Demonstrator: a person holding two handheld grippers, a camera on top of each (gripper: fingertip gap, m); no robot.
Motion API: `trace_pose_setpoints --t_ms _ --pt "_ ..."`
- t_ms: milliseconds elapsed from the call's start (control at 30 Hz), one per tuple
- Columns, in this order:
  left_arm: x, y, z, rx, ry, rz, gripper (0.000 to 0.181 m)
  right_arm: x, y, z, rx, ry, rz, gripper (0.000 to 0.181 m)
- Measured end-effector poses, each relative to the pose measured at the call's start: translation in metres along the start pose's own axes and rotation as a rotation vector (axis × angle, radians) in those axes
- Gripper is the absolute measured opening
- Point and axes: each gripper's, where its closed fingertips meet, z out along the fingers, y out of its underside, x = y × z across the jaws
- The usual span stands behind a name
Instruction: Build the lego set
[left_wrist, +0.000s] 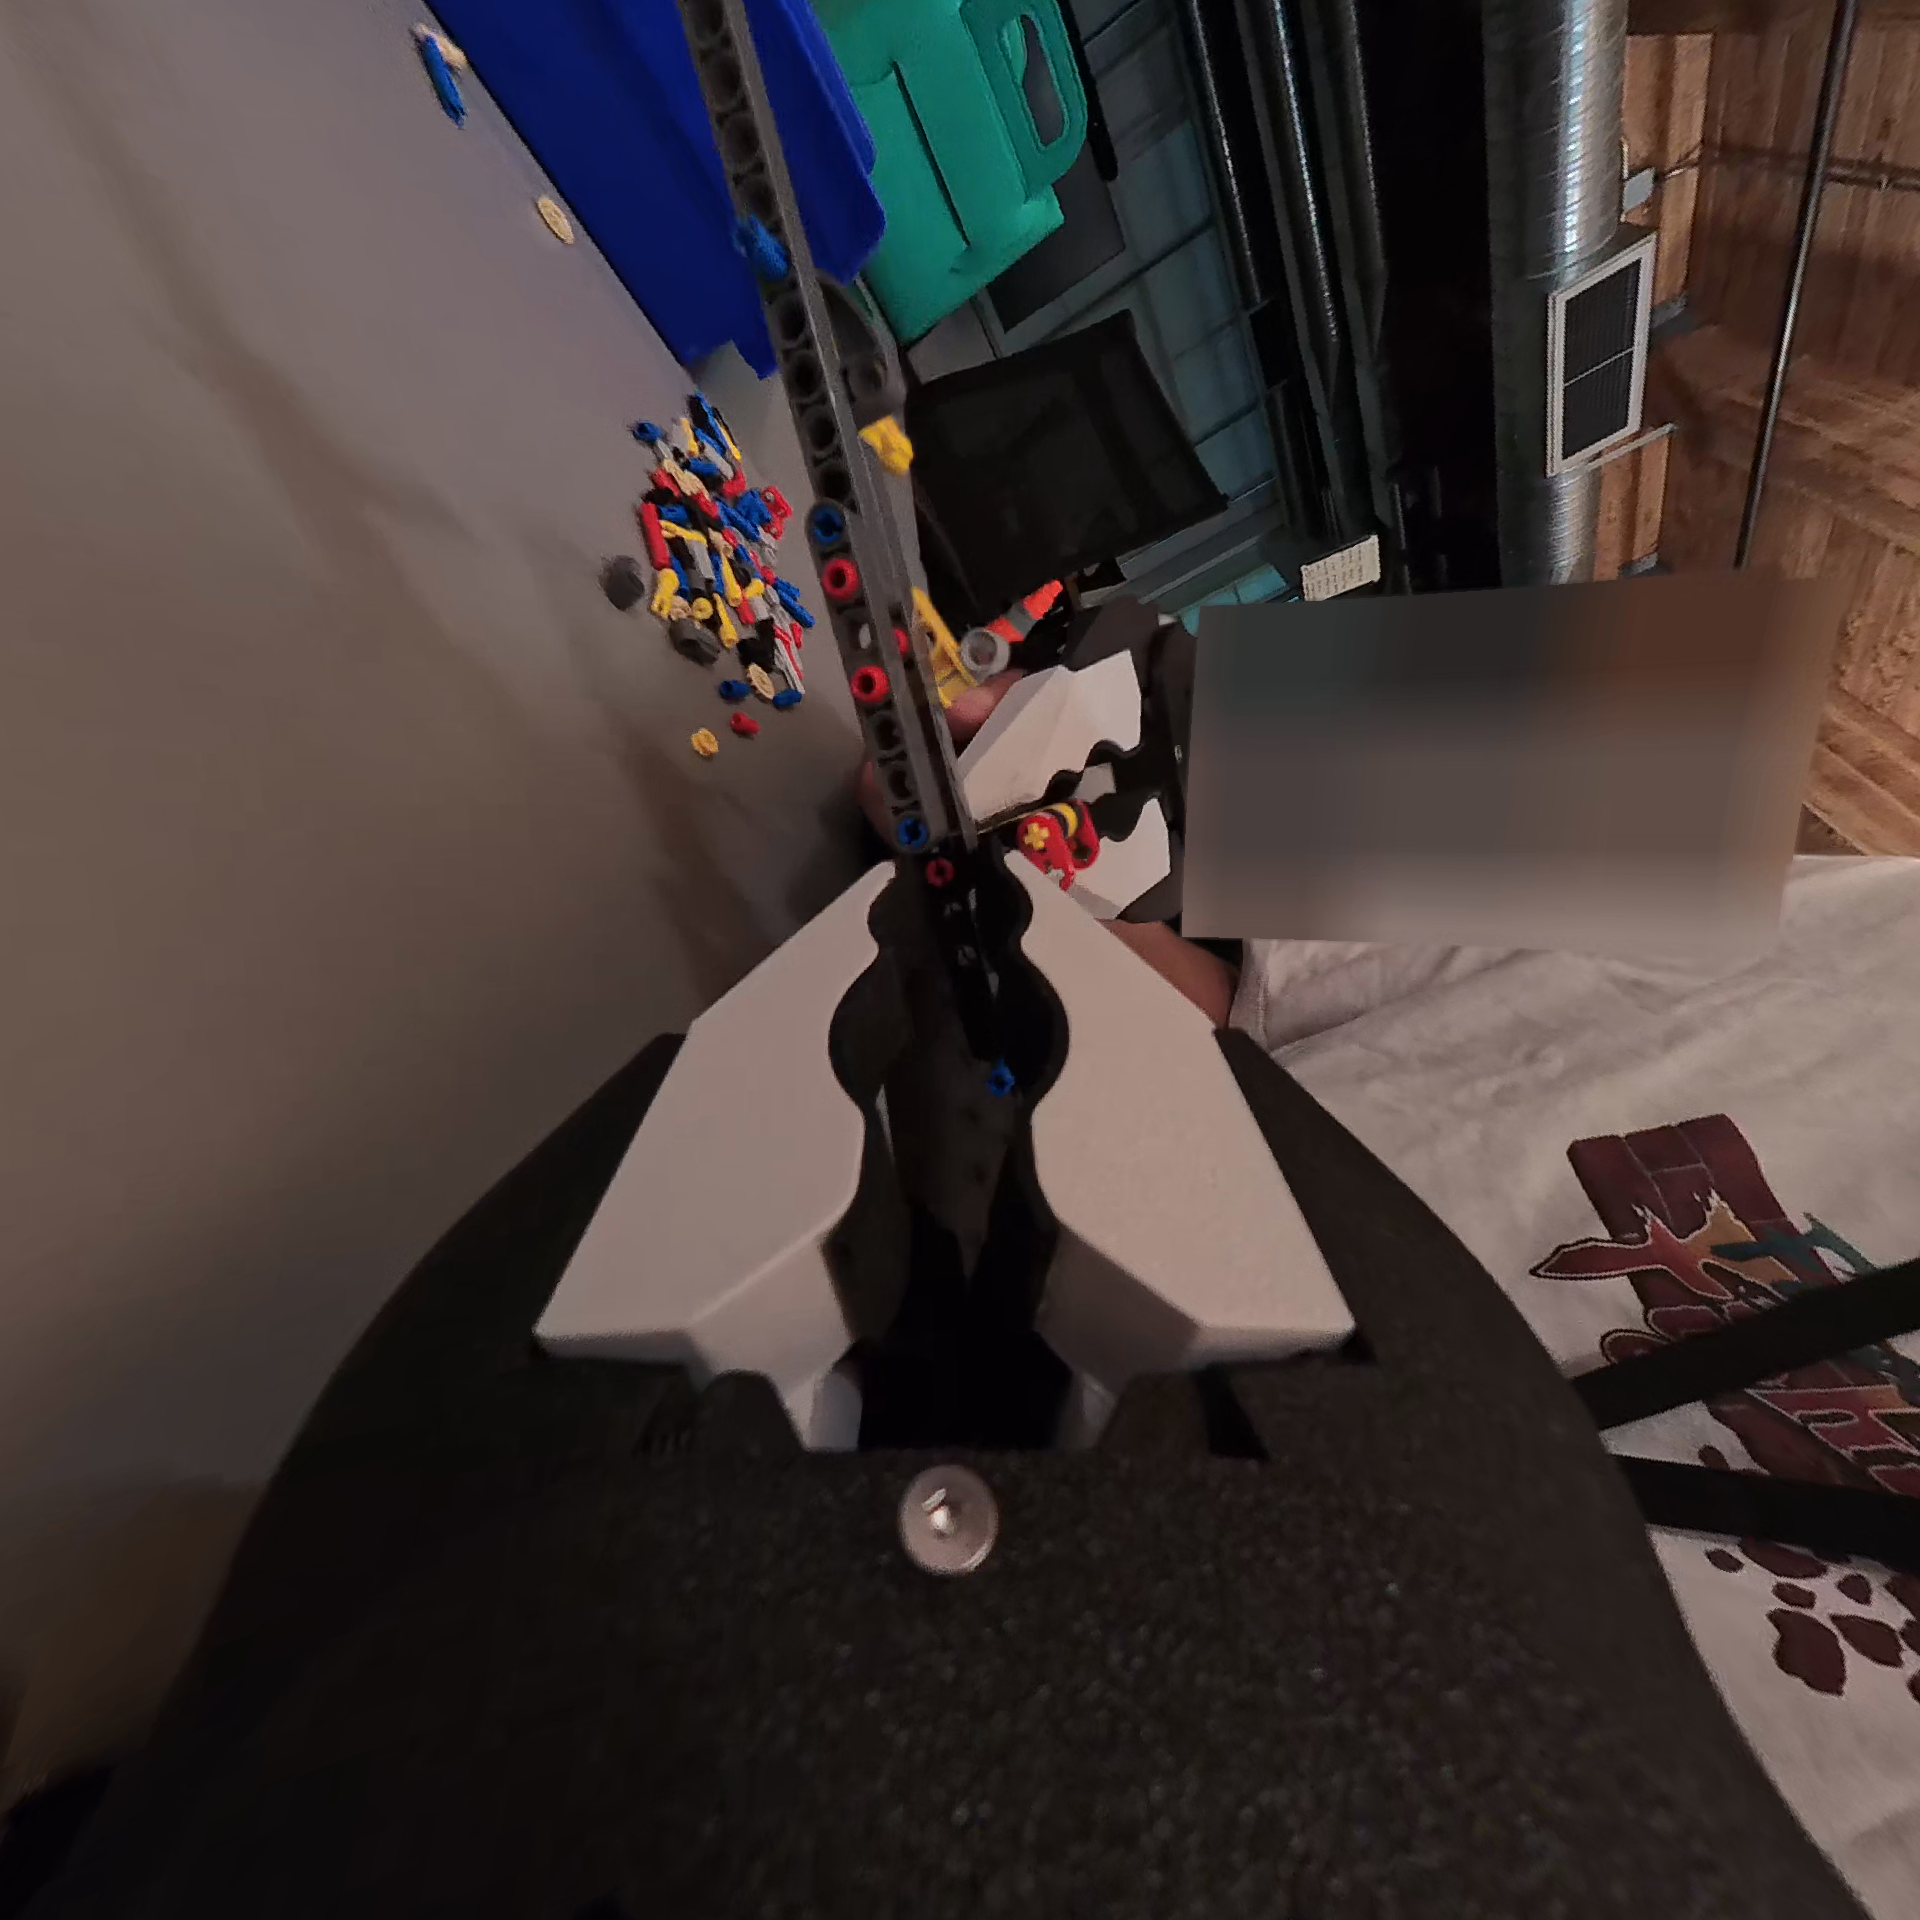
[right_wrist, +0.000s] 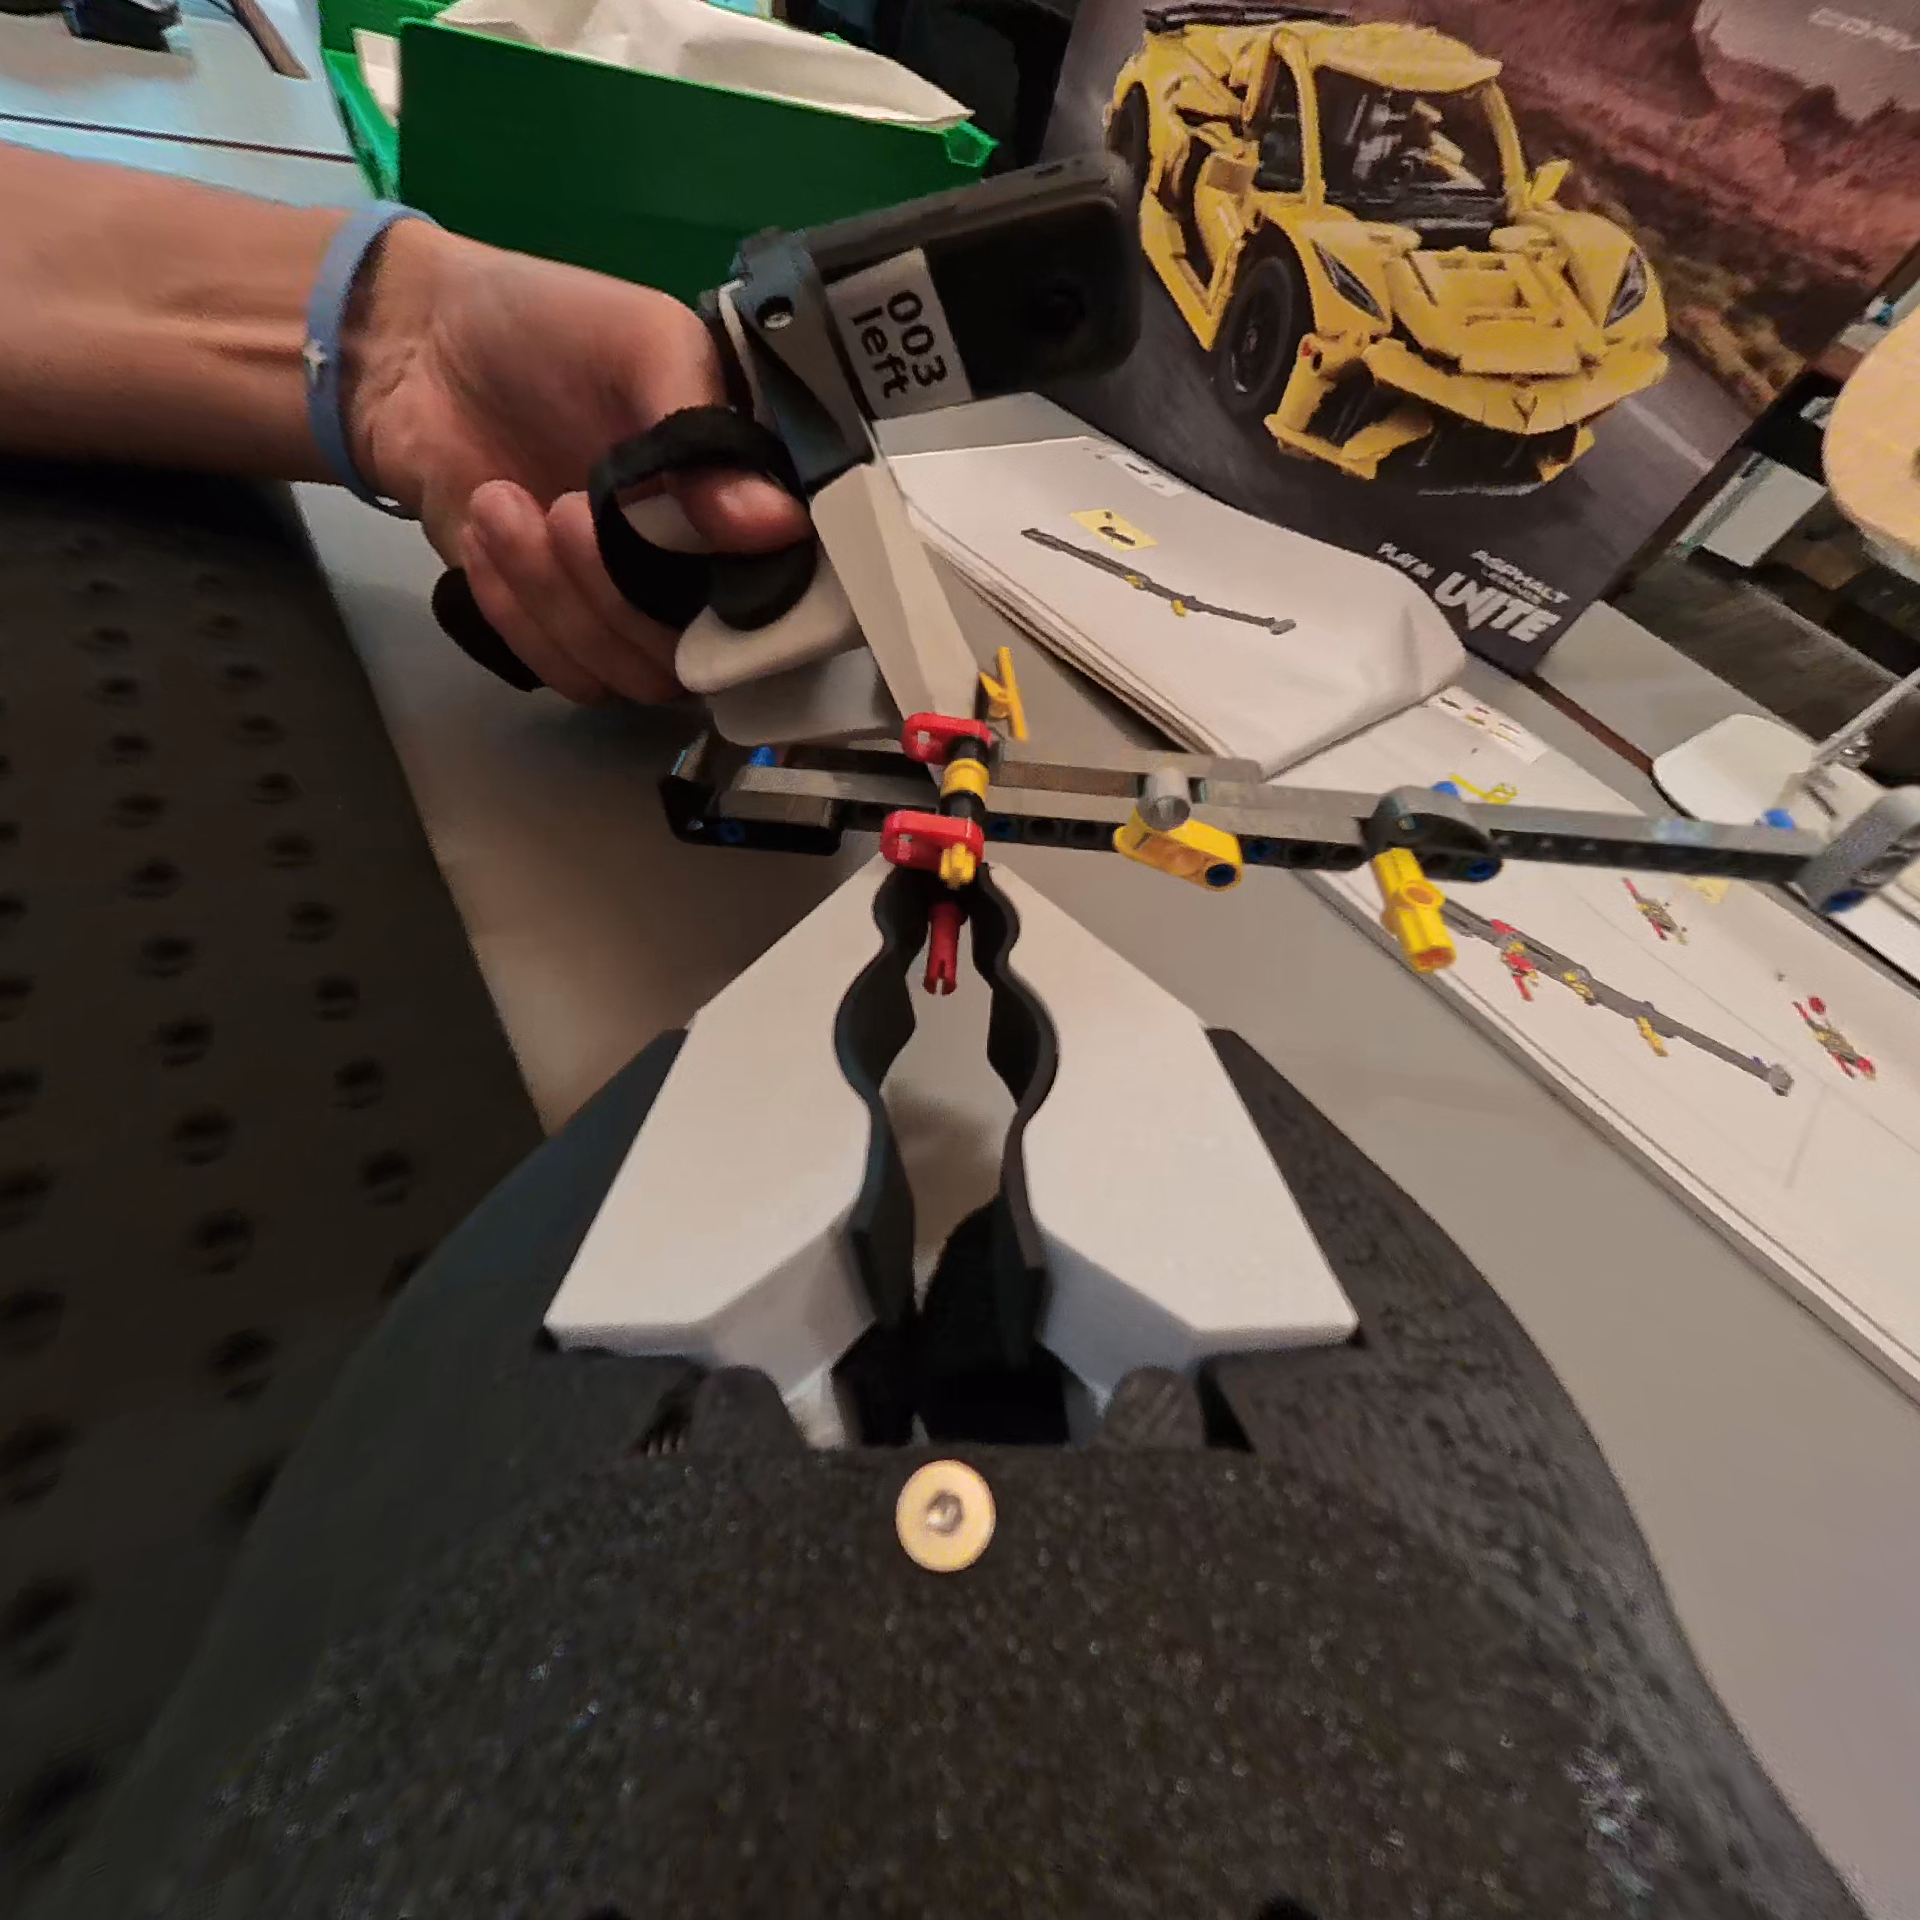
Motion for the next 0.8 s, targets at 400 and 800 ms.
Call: trace_pose_setpoints --t_ms 400,800 --pt "-0.038 -0.031 -0.048 0.021 -0.484 0.415 0.031 0.039 0.036 0.029 -0.283 0.259 0.225 0.007" --pt "-0.070 0.000 -0.037 -0.251 -0.707 0.629 0.034 0.027 0.043 0.050 -0.367 0.210 0.412 0.007"
